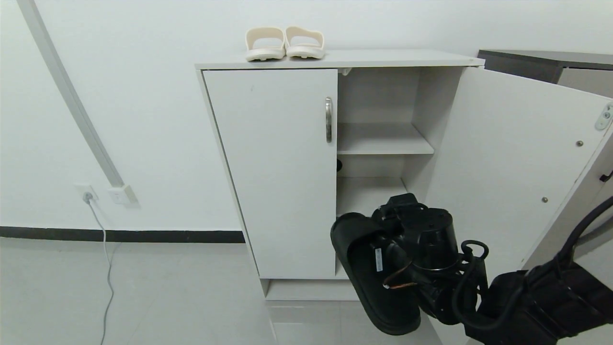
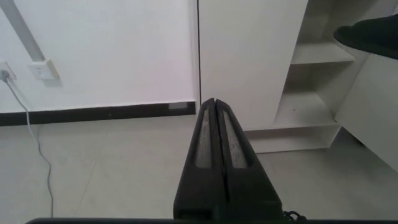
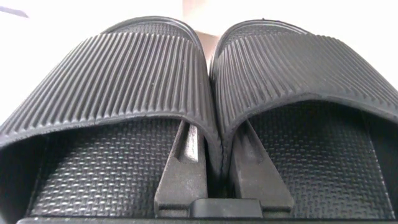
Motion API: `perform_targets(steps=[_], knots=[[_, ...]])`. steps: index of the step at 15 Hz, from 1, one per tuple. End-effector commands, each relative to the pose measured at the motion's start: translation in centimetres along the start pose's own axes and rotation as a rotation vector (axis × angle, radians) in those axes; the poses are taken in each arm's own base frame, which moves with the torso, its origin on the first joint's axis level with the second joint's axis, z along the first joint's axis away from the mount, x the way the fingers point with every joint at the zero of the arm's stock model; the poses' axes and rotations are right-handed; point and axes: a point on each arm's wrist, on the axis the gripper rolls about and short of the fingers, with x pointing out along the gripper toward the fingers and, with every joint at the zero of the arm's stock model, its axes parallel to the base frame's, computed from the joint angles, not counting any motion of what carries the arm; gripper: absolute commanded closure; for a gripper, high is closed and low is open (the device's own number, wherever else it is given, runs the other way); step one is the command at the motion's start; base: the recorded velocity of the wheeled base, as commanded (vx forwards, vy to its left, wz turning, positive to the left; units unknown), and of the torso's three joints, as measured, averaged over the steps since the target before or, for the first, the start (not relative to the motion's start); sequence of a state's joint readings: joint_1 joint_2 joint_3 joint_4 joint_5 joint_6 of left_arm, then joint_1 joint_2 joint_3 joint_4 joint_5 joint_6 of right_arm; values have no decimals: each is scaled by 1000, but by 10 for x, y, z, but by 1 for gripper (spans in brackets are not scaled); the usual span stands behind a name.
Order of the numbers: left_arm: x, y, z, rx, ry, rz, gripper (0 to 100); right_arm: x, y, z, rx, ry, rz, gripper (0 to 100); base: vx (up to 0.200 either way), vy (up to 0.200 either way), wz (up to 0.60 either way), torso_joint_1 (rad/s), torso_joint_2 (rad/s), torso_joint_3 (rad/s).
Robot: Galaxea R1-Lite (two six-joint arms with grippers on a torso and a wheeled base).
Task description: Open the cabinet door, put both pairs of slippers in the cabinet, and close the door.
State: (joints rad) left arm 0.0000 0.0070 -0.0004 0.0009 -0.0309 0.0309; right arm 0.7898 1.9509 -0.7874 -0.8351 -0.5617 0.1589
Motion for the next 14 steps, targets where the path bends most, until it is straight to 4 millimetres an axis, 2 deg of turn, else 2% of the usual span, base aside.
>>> perform_targets(steps=[1,2,4,8,14], knots=[[0,0,0,-3,-4,2,100,20,3,4,23,-29,-90,100,0,0,0,0,0,0],[0,0,0,-3,-6,2,100,36,3,6,38,-53,-179,100,0,0,0,0,0,0],[0,0,0,-3,-4,2,100,49,4,7,50,-69,-228,100,0,0,0,0,0,0],[0,0,0,-3,-4,0,100,49,4,7,50,-69,-230,100,0,-200,0,4,-1,1],[0,0,0,-5,-4,0,100,49,8,3,41,-60,-221,100,0,0,0,0,0,0]])
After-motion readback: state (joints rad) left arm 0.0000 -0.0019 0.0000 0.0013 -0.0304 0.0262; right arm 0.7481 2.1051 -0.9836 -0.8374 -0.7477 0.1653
